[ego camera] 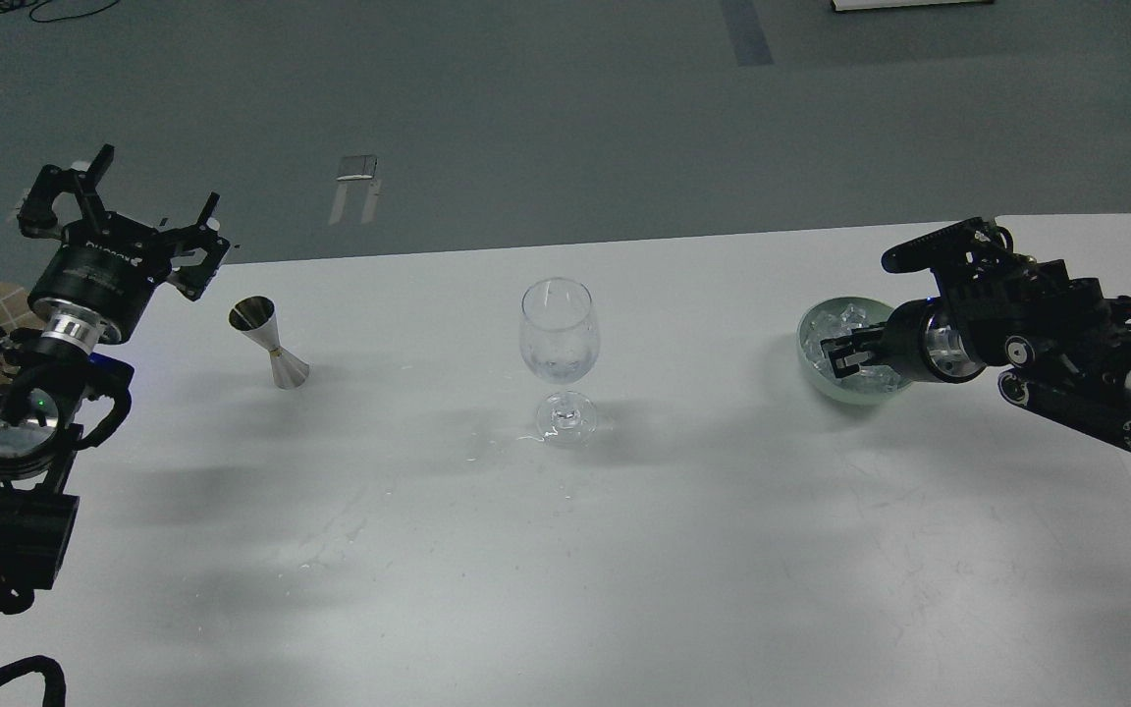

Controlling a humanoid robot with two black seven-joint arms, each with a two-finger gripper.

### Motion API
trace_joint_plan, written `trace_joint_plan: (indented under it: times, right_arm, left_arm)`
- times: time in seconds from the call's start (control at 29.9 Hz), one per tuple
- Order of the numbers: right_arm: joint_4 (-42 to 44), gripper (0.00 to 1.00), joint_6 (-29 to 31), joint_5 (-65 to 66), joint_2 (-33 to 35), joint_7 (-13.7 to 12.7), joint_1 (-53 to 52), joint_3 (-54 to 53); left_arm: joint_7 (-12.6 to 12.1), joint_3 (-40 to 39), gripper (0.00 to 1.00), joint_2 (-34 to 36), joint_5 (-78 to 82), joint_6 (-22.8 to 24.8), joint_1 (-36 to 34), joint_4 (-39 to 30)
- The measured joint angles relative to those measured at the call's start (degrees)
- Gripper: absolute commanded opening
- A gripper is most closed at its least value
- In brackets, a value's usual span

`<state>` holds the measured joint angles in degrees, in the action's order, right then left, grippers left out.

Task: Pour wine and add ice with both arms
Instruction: 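Close the right gripper on an ice cube in the bowl, then lift the ice cube and move it over the wine glass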

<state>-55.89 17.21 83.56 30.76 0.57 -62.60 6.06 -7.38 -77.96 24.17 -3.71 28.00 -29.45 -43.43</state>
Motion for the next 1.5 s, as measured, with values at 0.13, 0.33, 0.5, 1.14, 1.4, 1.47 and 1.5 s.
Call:
trace_joint_plan:
  times: [0.13, 0.33, 0.5, 1.14, 1.4, 1.47, 1.5]
  right_arm:
    - [0.2, 0.23, 0.0, 0.0, 0.0, 0.0, 0.0, 0.0]
    - [0.0, 0.23, 0.0, -0.3, 0.3, 0.0, -0.3, -0.1]
    - [-0.7, 0.24, -0.5, -0.4, 1.6, 0.1, -0.9, -0.4]
    - [-14.3, 0.24, -2.0, -0.5, 9.6, -2.0, -5.5, -11.6]
    - [-16.4, 0.25, -1.3, -0.7, -0.9, -3.6, -13.6, -11.8]
    - [-17.4, 0.25, -1.3, -0.7, -2.9, -3.6, -14.2, -11.9]
    - [-18.2, 0.25, -1.2, -0.7, -3.8, -3.6, -14.4, -11.9]
  left_arm:
    - [0.0, 0.0, 0.98, 0.0, 0.0, 0.0, 0.0, 0.0]
    - [0.0, 0.0, 0.98, 0.0, 0.0, 0.0, 0.0, 0.0]
    - [0.0, 0.0, 0.98, 0.0, 0.1, 0.0, 0.0, 0.0]
    - [0.0, 0.2, 0.98, 0.0, 0.4, 0.0, 0.0, 0.0]
    - [0.0, 0.2, 0.98, 0.1, 0.5, 0.0, -0.1, 0.0]
    - [0.0, 0.2, 0.98, 0.3, 0.5, 0.0, -0.1, 0.0]
    - [0.0, 0.2, 0.98, 0.4, 0.5, 0.0, -0.1, 0.0]
